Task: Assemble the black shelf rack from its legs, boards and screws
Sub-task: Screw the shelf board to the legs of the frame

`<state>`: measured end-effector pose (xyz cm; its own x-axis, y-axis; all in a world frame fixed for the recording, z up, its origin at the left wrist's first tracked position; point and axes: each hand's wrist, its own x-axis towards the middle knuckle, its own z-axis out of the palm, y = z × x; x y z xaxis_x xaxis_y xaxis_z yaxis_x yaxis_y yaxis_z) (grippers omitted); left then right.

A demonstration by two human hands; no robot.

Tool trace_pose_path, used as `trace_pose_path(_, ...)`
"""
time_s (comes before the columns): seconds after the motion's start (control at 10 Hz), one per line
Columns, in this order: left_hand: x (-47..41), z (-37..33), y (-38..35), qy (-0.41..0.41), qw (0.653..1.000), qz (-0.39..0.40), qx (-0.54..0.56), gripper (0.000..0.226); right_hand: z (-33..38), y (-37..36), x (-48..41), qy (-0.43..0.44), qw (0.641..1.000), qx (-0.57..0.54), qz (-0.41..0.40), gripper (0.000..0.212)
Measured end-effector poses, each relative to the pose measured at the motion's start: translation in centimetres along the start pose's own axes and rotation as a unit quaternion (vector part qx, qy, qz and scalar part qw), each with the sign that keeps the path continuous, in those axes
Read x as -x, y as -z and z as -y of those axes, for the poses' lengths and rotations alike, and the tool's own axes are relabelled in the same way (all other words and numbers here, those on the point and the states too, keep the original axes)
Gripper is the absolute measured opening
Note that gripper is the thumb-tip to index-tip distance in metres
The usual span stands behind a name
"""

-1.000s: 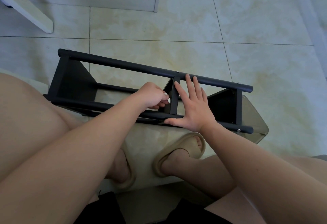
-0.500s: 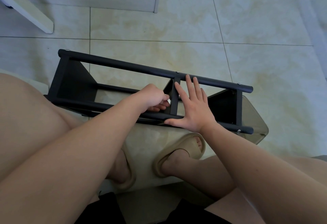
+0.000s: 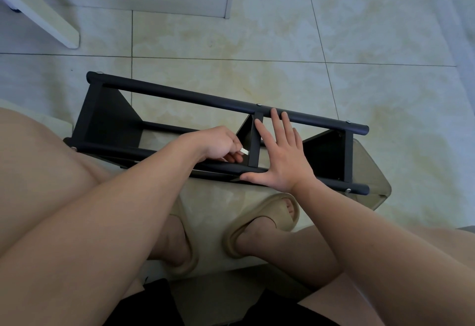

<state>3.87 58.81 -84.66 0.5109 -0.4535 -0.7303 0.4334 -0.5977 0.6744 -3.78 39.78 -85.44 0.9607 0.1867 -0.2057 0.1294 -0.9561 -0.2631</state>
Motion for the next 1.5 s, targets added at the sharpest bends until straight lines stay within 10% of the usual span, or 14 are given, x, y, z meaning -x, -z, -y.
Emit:
trace_pose_path(0.7,0.3,-0.1,0.4,0.02,0.986,0.014,-0.162,0.02,-0.1,0.0,0.0,-0.002,1.0,0.005,0.006,0.125)
trace_pose_path(1.0,2.1,-2.4,0.6,0.068,0.919,-0.126,-0.367,0.015,-0.9,1.3,-1.1,-0.008,0.996,0.012,0.085,0.135)
trace_pose_path(1.5,1.2,-10.5,4.6,-0.029,0.888,-0.227,-0.398,0.014,-3.5,9.3,-3.9,-0.073,0.994,0.051,0.068,0.086)
